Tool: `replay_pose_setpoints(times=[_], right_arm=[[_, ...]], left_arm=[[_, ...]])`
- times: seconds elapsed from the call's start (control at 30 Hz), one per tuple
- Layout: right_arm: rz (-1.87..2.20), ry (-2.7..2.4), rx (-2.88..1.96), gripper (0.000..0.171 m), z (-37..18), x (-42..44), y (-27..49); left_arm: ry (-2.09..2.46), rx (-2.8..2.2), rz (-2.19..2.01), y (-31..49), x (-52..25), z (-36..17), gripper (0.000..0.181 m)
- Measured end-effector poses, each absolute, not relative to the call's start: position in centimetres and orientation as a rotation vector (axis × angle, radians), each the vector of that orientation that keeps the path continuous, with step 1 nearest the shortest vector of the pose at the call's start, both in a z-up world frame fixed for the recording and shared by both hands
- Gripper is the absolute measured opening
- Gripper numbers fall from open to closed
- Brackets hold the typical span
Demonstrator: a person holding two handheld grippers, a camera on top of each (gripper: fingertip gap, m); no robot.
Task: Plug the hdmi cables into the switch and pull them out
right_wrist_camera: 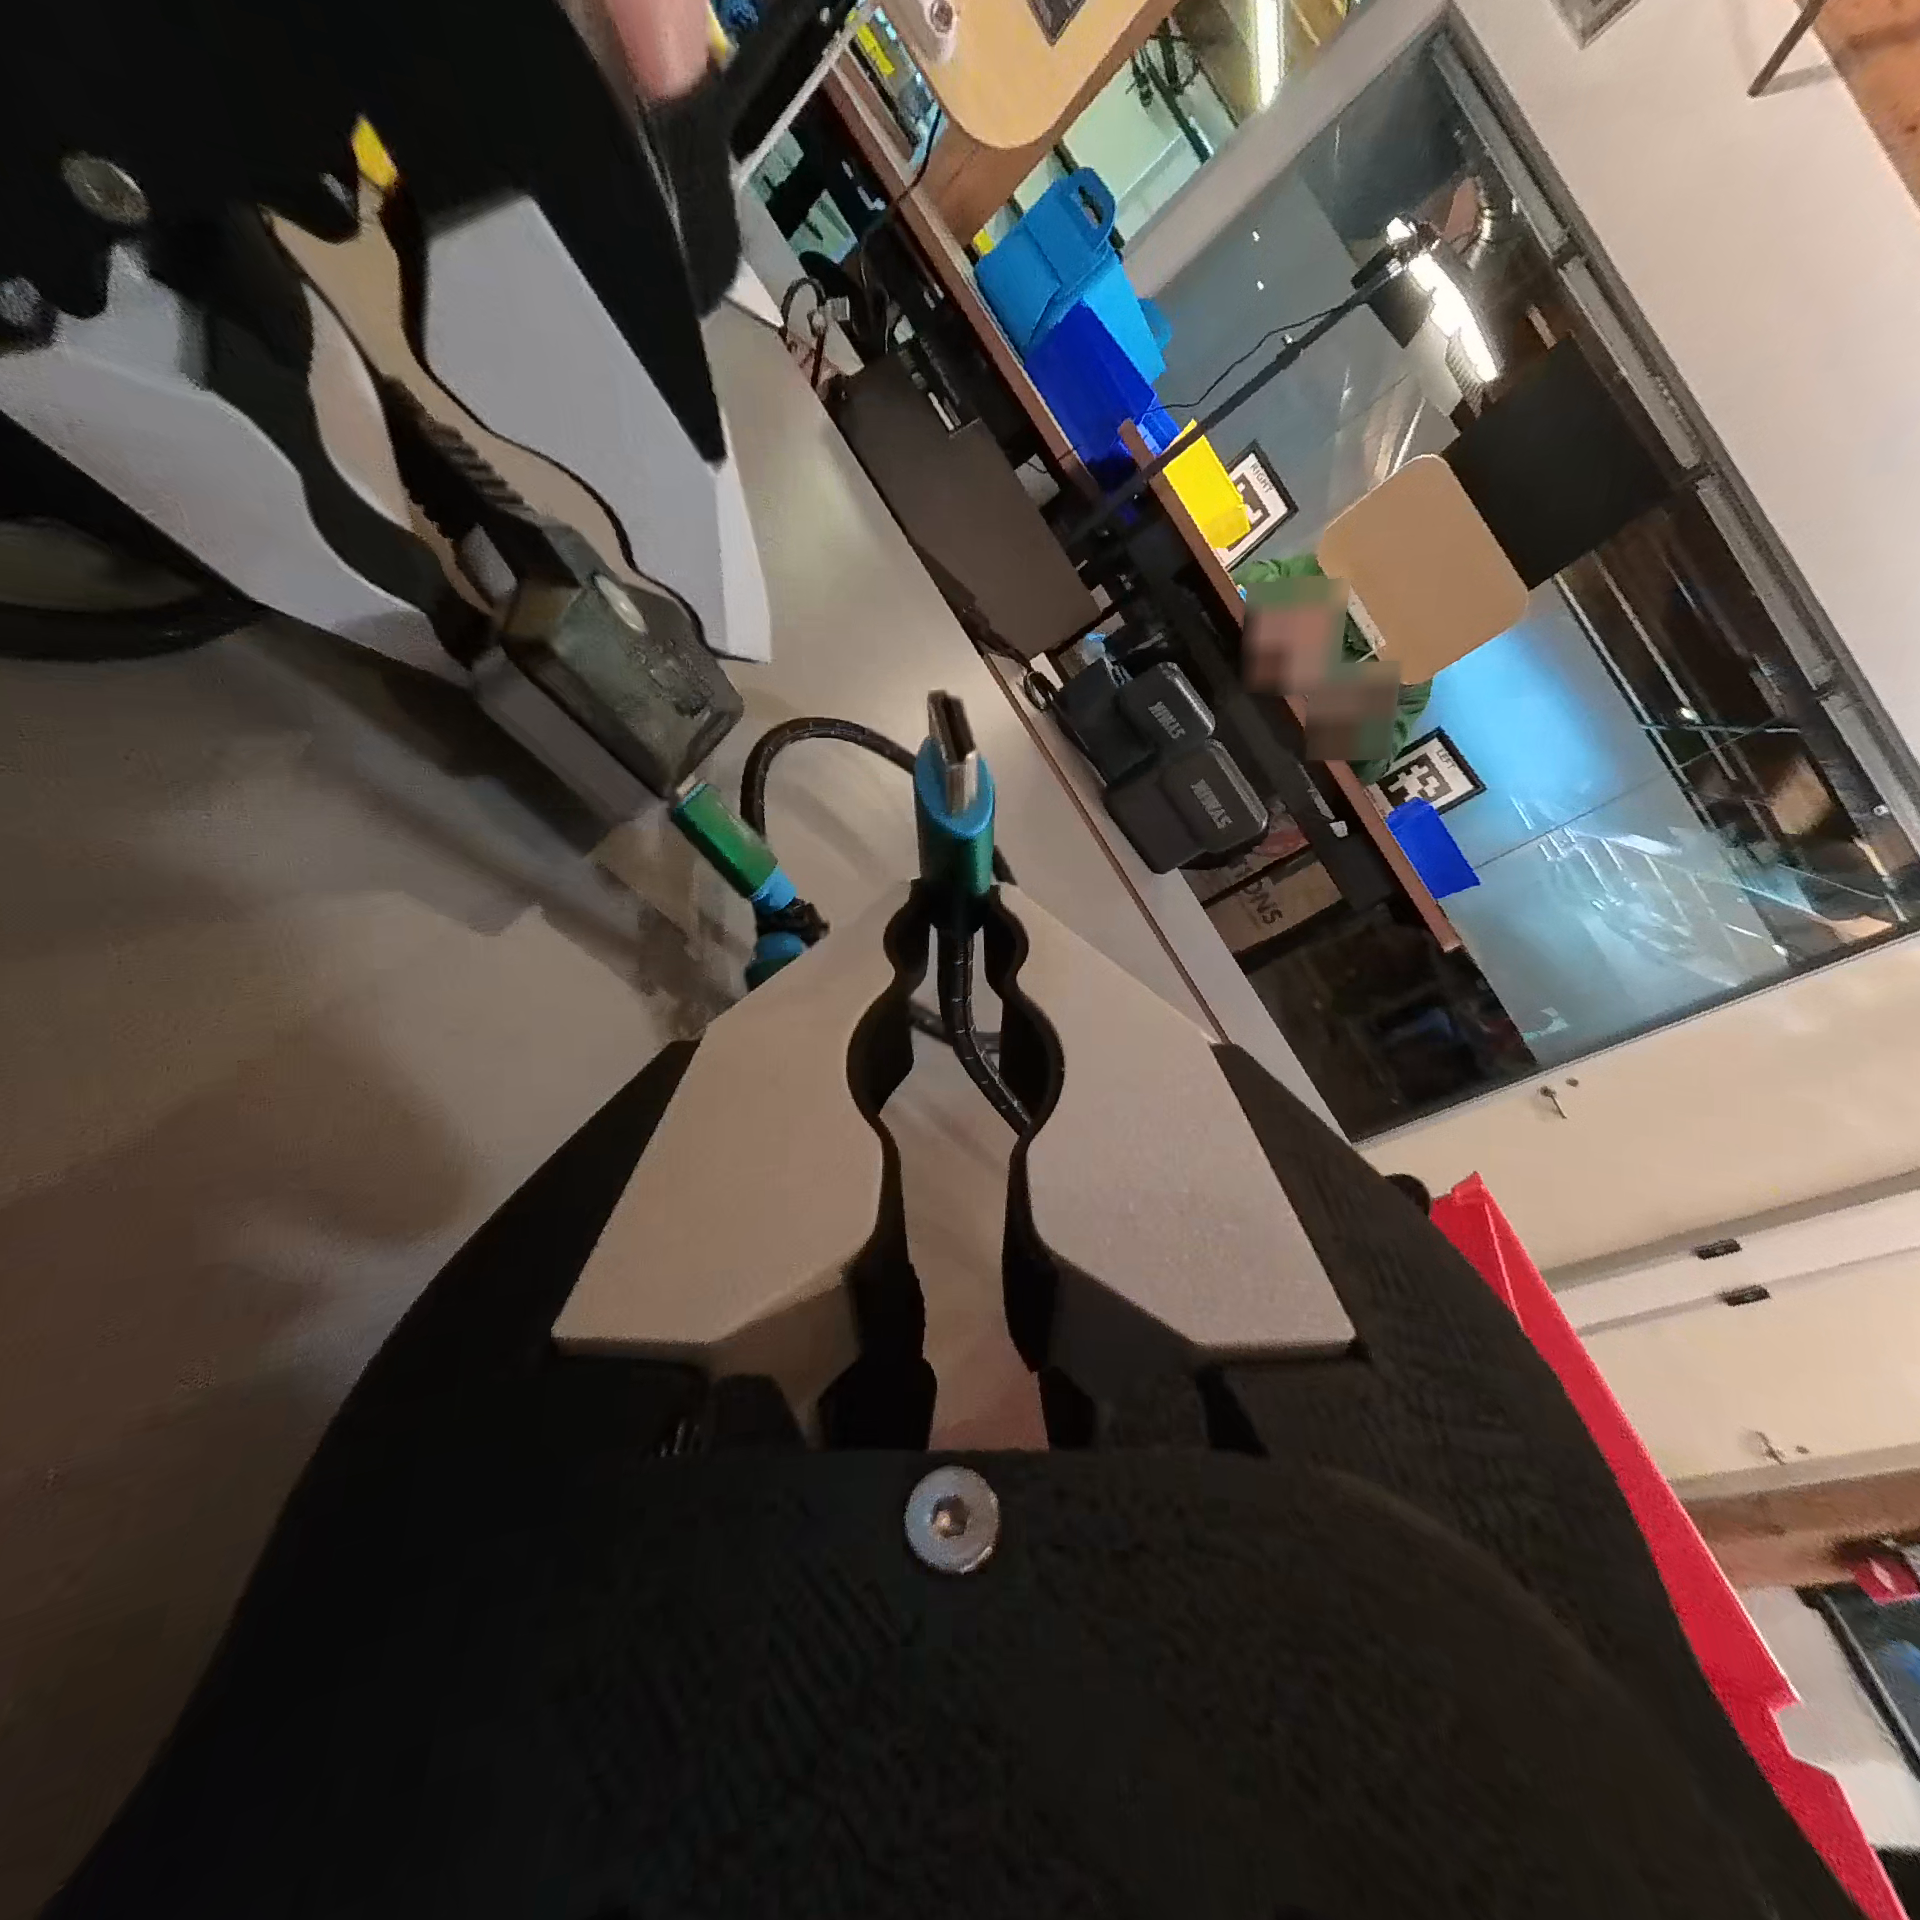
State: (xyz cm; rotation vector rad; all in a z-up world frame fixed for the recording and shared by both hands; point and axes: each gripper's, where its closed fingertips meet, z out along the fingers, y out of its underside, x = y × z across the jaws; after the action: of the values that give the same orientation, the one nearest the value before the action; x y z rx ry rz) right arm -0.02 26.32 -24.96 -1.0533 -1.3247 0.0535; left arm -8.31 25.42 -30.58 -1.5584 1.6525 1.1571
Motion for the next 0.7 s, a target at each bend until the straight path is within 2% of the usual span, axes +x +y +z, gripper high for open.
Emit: replay_pose_setpoints(times=[0.07,0.13,0.47,0.7], right_arm=[[0.063,-1.32,-1.059,0.008,-25.0,0.0,26.3],[0.062,-1.321,-1.064,0.008,-25.2,0.0,26.4],[-0.042,-1.286,-1.005,0.008,-24.6,0.4,26.7],[-0.108,-1.242,-0.97,0.009,-24.0,0.5,26.9]], left_arm=[[1.656,-1.57,1.192,25.9,-9.0,-30.7,0.042],[1.674,-1.574,1.245,26.2,-9.9,-31.1,0.029],[1.427,-1.444,1.136,24.8,-10.6,-29.4,0.023],[1.231,-1.238,1.122,23.3,-11.7,-25.3,0.023]])
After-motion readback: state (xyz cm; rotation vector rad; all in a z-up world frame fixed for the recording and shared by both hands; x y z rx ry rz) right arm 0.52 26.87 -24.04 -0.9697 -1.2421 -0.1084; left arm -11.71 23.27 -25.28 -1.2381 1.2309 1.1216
